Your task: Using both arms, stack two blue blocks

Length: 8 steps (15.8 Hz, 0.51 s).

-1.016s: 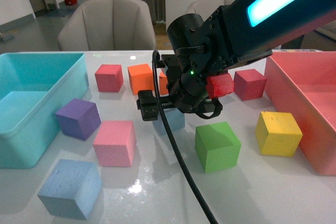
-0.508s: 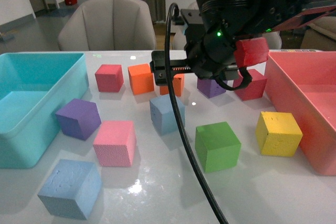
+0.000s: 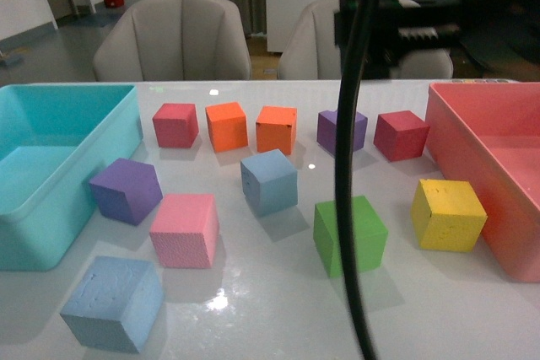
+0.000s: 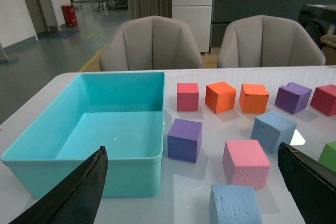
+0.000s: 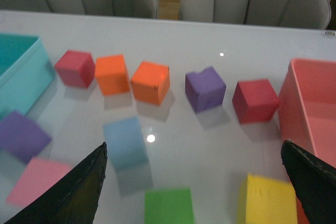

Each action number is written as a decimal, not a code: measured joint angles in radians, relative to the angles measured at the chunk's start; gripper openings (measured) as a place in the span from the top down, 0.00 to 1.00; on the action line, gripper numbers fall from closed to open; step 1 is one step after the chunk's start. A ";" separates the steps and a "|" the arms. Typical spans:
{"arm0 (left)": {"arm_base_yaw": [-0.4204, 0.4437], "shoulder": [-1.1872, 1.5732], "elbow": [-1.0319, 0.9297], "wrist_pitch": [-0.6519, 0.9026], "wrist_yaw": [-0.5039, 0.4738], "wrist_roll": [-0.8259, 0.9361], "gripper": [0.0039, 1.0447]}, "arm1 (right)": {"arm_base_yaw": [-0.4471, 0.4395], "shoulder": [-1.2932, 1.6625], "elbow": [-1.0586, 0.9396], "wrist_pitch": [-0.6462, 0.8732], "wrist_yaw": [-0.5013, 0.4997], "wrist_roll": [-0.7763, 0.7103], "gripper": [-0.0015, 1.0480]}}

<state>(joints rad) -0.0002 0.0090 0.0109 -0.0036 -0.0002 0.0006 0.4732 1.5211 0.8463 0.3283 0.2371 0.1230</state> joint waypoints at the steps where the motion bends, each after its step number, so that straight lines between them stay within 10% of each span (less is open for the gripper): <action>1: 0.000 0.000 0.000 0.000 0.000 0.000 0.06 | 0.043 -0.152 -0.140 -0.021 0.029 0.005 0.06; 6: 0.000 0.000 0.000 0.002 -0.002 0.000 0.06 | -0.015 -0.267 -0.274 0.176 0.103 0.002 0.08; 8: 0.000 0.000 0.000 -0.001 0.000 0.000 0.06 | -0.082 -0.413 -0.507 0.367 0.131 -0.084 0.32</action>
<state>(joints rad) -0.0002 0.0090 0.0109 -0.0044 -0.0002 0.0006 0.3916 1.1084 0.3393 0.6949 0.3683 0.0387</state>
